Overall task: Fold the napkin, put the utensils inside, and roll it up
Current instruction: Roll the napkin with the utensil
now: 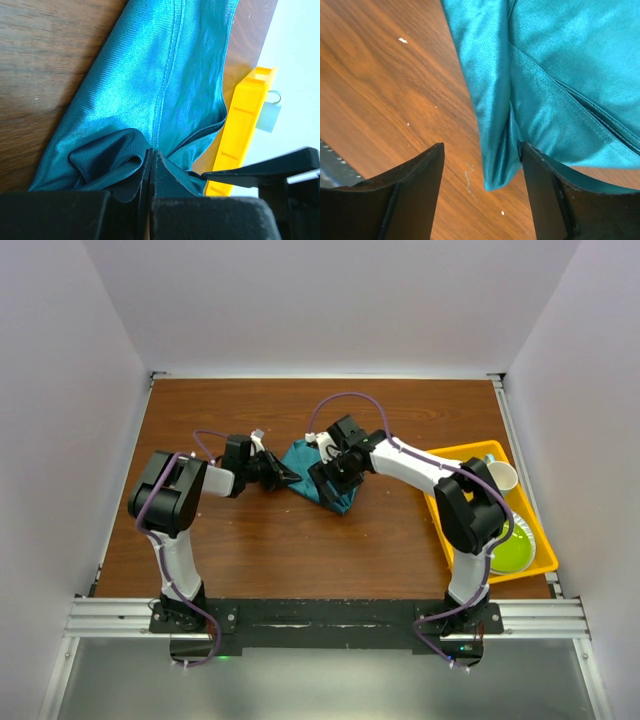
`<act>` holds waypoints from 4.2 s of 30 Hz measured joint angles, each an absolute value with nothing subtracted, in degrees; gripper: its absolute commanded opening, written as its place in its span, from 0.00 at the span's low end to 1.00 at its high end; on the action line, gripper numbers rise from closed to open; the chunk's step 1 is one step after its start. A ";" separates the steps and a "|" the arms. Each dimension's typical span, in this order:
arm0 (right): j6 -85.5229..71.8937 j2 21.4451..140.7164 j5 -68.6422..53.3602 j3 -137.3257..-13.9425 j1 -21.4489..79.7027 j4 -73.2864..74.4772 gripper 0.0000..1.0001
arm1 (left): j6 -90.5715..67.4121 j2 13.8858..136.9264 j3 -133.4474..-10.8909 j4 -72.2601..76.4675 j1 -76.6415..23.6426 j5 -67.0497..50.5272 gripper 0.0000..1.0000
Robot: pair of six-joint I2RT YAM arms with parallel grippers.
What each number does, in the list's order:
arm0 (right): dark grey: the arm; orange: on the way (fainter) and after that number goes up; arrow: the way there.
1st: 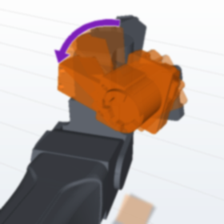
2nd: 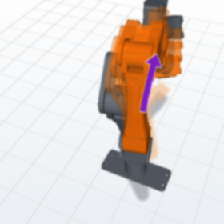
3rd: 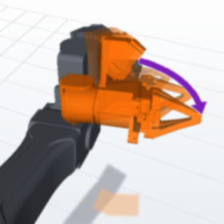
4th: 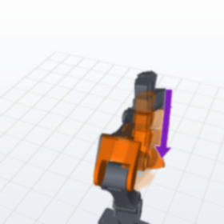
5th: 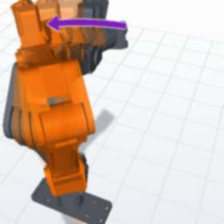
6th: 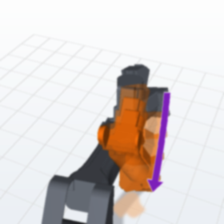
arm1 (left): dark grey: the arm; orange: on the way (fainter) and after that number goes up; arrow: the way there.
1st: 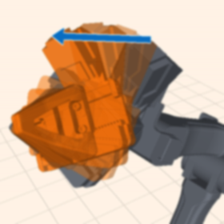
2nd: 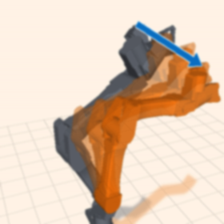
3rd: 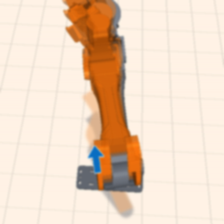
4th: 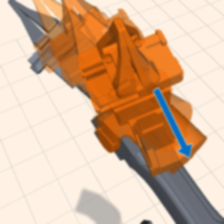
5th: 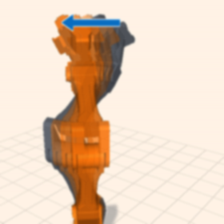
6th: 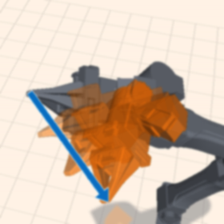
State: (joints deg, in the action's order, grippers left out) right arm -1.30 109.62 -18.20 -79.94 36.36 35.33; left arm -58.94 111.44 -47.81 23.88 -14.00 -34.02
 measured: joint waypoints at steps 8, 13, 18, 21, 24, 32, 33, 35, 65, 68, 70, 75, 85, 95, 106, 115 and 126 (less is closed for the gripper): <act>1.65 107.72 -9.45 -80.03 37.93 35.77 0.69 | -58.94 111.55 -48.23 23.18 -14.00 -34.15 0.00; 2.28 107.72 -10.04 -80.01 38.52 36.01 0.57 | -58.94 111.66 -48.34 23.09 -14.00 -34.26 0.00; 1.80 107.72 -12.34 -78.02 38.70 33.98 0.62 | -58.94 111.81 -48.42 23.07 -13.91 -34.41 0.00; 1.39 107.98 -13.02 -76.31 38.68 32.95 0.61 | -58.94 111.90 -48.47 23.09 -13.85 -34.63 0.00; 0.84 109.06 -12.73 -75.40 38.61 32.01 0.56 | -58.94 112.03 -48.53 23.09 -13.74 -34.94 0.00; -1.04 109.86 -11.42 -73.65 37.23 29.71 0.22 | -58.89 112.55 -48.80 23.05 -13.23 -36.14 0.00; -1.15 109.86 -11.73 -73.54 37.08 29.54 0.20 | -58.89 112.62 -48.86 23.07 -13.15 -36.34 0.00; -1.41 109.86 -12.71 -73.47 36.95 29.39 0.20 | -58.87 112.73 -48.93 23.07 -13.10 -36.49 0.00; 6.96 121.62 -2.28 -92.36 46.26 34.87 0.58 | -58.13 113.25 -50.33 20.64 -12.69 -38.00 0.00; 7.35 122.10 -2.35 -92.36 46.11 34.52 0.39 | -58.13 113.25 -50.37 20.47 -12.62 -38.13 0.00; 7.20 122.13 -2.35 -92.36 46.00 34.17 0.24 | -58.13 113.25 -50.37 20.29 -12.45 -38.35 0.00; 5.96 122.41 -5.56 -92.33 44.91 33.47 0.01 | -56.07 112.97 -51.88 16.64 -12.16 -38.41 0.06; 0.38 126.96 -29.10 -94.89 38.13 31.40 0.00 | -45.25 103.59 -55.05 -0.30 -9.87 -30.89 0.39; -11.53 134.06 -54.39 -93.58 30.48 24.75 0.00 | -46.46 90.54 -48.82 0.67 -8.60 -29.17 0.70; -22.26 138.12 -68.62 -90.43 28.32 15.77 0.00 | -59.90 95.98 -39.79 9.13 -11.84 -29.93 0.66; -26.70 139.09 -71.66 -90.50 27.79 13.26 0.00 | -68.88 99.24 -41.56 11.29 -14.98 -27.66 0.64; -27.40 139.52 -73.06 -90.85 27.66 13.10 0.00 | -77.12 103.50 -43.03 15.16 -16.16 -25.30 0.41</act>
State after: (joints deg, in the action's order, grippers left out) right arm -27.40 139.52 -73.06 -90.85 27.66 13.10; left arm -77.12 103.50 -43.03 15.16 -16.16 -25.30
